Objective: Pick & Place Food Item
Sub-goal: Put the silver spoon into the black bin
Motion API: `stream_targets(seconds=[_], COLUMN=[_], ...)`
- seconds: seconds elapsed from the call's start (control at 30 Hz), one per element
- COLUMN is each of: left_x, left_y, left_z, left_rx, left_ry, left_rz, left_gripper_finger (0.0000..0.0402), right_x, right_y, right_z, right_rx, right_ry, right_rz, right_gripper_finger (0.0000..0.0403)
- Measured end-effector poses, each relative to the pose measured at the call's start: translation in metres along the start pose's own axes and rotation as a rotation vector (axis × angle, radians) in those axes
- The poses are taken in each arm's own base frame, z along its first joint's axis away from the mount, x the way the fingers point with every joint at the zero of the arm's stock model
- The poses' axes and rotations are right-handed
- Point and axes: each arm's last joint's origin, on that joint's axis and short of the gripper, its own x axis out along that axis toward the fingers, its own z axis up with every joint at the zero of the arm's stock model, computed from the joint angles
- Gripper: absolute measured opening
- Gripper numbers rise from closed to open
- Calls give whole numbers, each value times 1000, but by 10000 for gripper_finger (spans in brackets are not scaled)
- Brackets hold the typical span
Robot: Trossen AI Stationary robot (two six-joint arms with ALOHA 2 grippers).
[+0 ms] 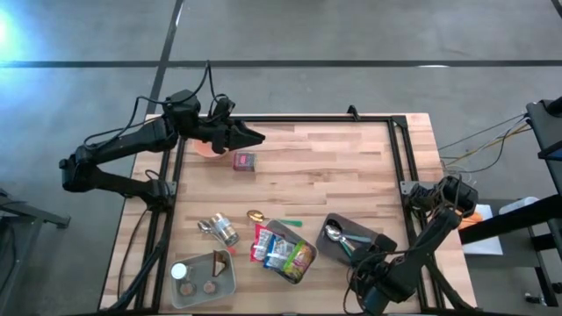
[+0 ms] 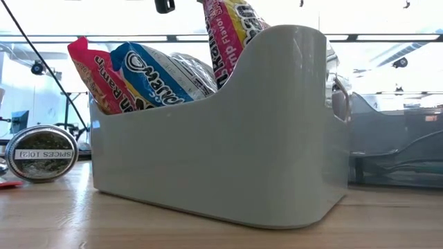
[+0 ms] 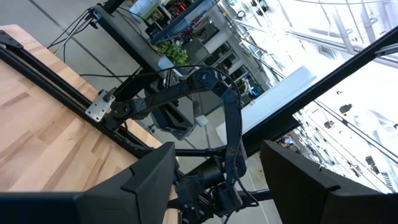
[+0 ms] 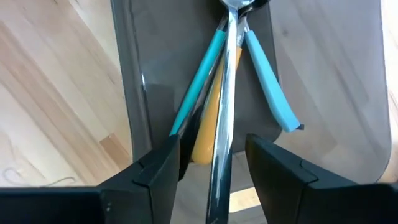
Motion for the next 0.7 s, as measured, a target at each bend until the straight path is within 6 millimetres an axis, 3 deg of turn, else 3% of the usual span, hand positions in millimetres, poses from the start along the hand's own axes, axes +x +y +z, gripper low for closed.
stream_targets(seconds=[0.43, 0.7], left_x=[0, 0], left_y=[0, 0], left_z=[0, -1], left_rx=[-1, -7], left_ry=[5, 16], left_rz=[-5, -14], left_gripper_finger=[240, 240], right_x=[-14, -20], right_y=[-9, -25], right_z=[21, 58], right_rx=[63, 201], right_ry=[44, 249], right_rz=[57, 114], right_gripper_finger=[182, 182])
